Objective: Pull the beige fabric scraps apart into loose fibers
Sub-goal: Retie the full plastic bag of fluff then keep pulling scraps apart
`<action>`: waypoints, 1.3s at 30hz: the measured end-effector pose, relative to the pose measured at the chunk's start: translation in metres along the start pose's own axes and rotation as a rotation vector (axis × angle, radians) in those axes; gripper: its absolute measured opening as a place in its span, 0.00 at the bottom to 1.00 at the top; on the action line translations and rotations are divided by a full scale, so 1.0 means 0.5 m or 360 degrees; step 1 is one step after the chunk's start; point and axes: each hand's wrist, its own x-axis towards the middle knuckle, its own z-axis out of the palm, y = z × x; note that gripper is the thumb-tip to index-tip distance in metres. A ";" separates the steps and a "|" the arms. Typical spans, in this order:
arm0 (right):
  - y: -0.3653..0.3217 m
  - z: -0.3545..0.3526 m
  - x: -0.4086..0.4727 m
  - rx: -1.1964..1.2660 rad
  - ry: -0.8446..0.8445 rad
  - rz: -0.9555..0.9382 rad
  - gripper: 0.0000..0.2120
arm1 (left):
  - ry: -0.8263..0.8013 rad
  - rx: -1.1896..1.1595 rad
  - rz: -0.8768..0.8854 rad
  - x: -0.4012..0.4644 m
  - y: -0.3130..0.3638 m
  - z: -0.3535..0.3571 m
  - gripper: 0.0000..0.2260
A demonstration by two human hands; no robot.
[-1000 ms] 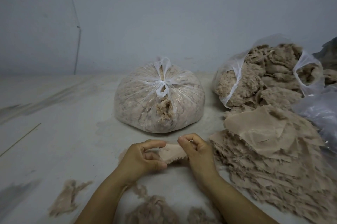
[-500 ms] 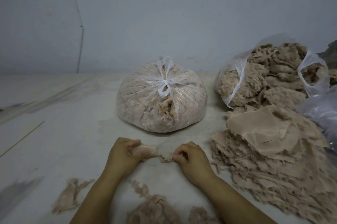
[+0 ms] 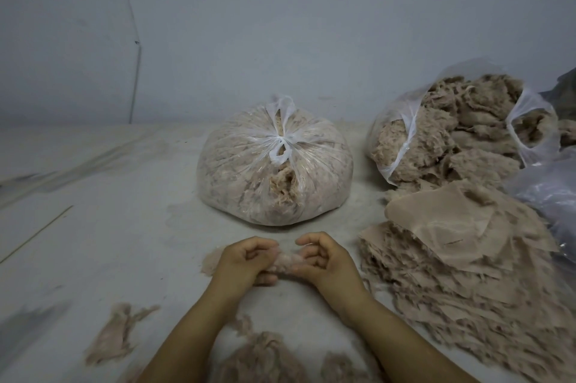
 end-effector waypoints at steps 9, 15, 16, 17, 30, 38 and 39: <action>-0.009 -0.001 -0.012 -0.0773 0.0069 -0.0792 0.14 | 0.0209 -0.0283 -0.0308 0.000 0.013 -0.011 0.05; -0.010 -0.009 -0.012 -0.1115 -0.0007 -0.1260 0.14 | 0.0207 -0.0423 -0.0403 0.001 0.022 -0.021 0.05; -0.010 -0.007 -0.012 -0.1136 -0.0030 -0.1292 0.14 | 0.0226 -0.0423 -0.0409 0.002 0.023 -0.025 0.04; -0.010 -0.007 -0.011 -0.1149 -0.0055 -0.1311 0.14 | 0.0237 -0.0418 -0.0409 0.003 0.023 -0.029 0.04; -0.008 0.008 -0.021 -0.0669 0.0043 -0.0387 0.09 | -0.0110 -0.0186 -0.0089 -0.024 0.018 -0.005 0.07; -0.006 0.008 -0.022 -0.0409 0.0033 -0.0228 0.08 | -0.0149 0.0439 0.0318 -0.027 0.005 0.014 0.08; -0.006 0.010 -0.023 -0.0368 -0.0006 -0.0203 0.07 | -0.0144 0.0509 0.0362 -0.028 0.003 0.014 0.08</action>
